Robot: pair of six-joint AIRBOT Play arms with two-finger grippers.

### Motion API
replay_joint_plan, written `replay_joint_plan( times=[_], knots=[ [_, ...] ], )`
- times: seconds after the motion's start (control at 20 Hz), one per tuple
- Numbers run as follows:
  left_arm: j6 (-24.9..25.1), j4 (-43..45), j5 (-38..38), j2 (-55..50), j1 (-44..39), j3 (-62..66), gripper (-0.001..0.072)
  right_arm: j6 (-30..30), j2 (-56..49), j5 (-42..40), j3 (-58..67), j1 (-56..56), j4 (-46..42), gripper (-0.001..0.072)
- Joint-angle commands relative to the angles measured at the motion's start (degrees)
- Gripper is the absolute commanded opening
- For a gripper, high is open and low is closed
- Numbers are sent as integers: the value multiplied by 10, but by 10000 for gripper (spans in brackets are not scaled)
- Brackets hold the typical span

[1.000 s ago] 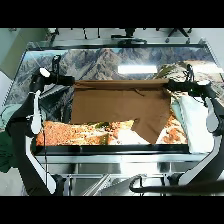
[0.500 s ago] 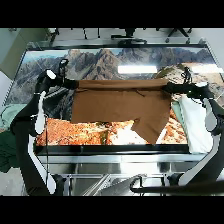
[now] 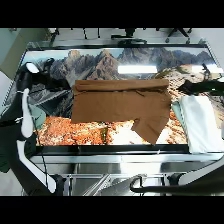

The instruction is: Fold the shirts.

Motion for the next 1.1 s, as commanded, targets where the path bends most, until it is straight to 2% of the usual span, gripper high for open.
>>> replay_joint_plan(
  times=[0.0,0.2,0.4,0.45,0.5,0.55,0.65,0.8,0.9,0.95,1.05],
  knots=[
    [-25,-36,-66,88,41,-131,710,25,93,94,-51,-31,-34,231],
    [1,-45,-23,168,54,-355,710,35,232,97,-234,-33,-55,233],
    [16,-55,64,179,27,-446,710,42,325,59,-377,-33,-57,245],
    [26,-76,90,179,19,-456,710,50,337,54,-403,-33,-57,341],
    [39,-104,114,176,9,-459,709,52,342,55,-424,-33,-56,405],
    [45,-126,126,168,-3,-451,652,59,344,55,-445,-32,-55,404],
    [49,-135,121,144,-21,-422,634,58,343,54,-486,-32,-46,405],
    [49,-134,83,98,-47,-358,372,57,343,19,-543,-32,-46,407],
    [49,-133,51,70,-56,-316,50,55,342,-12,-572,-32,-45,408],
    [49,-133,40,62,-56,-301,14,52,337,-22,-581,-32,-41,408],
    [43,-133,34,55,-56,-280,14,28,314,-30,-586,-32,-11,408]
  ],
)
